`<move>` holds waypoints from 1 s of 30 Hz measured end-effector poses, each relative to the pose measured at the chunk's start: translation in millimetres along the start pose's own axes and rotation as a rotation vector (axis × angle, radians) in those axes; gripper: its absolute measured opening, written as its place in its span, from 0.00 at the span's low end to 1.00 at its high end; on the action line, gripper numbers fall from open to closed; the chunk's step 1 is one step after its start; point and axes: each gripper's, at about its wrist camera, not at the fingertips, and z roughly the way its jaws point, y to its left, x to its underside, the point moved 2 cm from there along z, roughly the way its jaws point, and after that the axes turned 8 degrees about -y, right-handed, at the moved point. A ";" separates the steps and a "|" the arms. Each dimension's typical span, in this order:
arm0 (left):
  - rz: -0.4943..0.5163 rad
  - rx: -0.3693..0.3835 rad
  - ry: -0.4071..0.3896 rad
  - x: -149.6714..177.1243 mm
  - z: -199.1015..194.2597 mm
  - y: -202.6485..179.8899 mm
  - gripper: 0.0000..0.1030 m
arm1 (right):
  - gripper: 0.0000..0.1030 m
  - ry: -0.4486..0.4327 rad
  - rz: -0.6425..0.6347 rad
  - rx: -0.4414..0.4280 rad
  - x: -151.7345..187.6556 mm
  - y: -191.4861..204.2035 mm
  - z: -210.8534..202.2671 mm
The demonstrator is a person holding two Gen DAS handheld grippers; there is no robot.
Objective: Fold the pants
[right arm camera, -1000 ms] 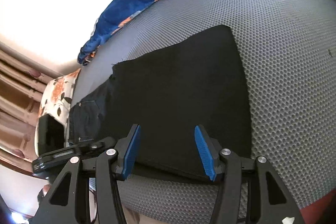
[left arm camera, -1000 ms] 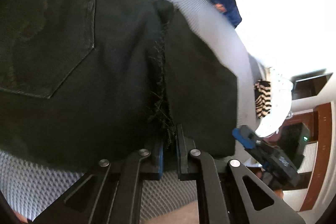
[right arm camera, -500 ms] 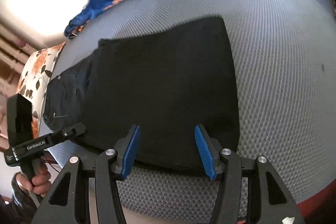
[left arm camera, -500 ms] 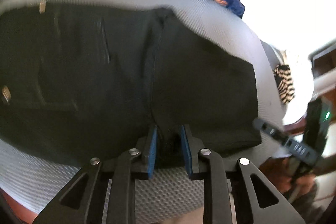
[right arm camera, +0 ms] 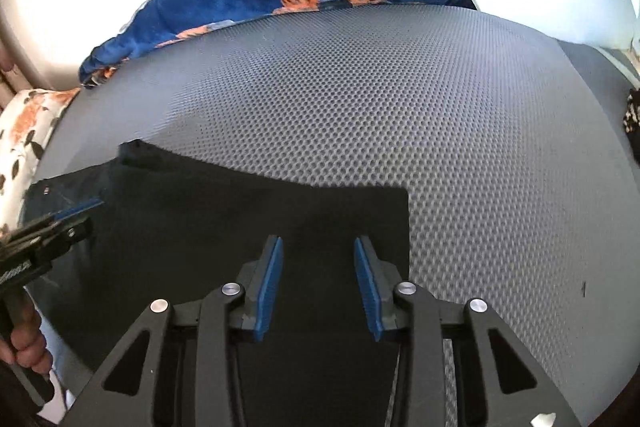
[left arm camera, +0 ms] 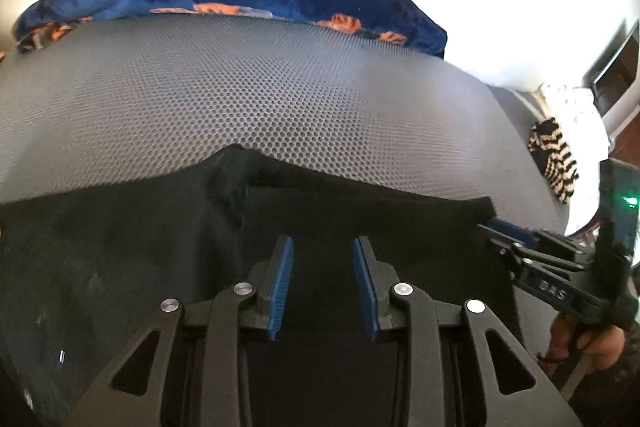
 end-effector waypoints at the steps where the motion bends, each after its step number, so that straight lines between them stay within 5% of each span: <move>1: 0.006 -0.015 0.007 -2.4 8.7 2.6 0.32 | 0.33 -0.007 -0.020 0.012 -1.5 0.2 3.1; 9: 0.056 -0.023 -0.004 4.3 9.7 4.2 0.32 | 0.34 -0.024 -0.012 0.038 -10.8 1.0 22.1; 13: 0.080 -0.036 -0.008 16.3 -9.0 -3.2 0.40 | 0.34 -0.024 -0.021 0.043 -8.3 4.4 17.5; 24: 0.101 -0.089 0.018 100.1 -67.0 2.4 0.46 | 0.37 0.004 -0.051 0.034 49.4 8.9 -35.8; 30: -0.052 -0.107 -0.043 105.1 -106.1 29.0 0.46 | 0.41 0.045 -0.054 0.014 88.0 17.8 -54.0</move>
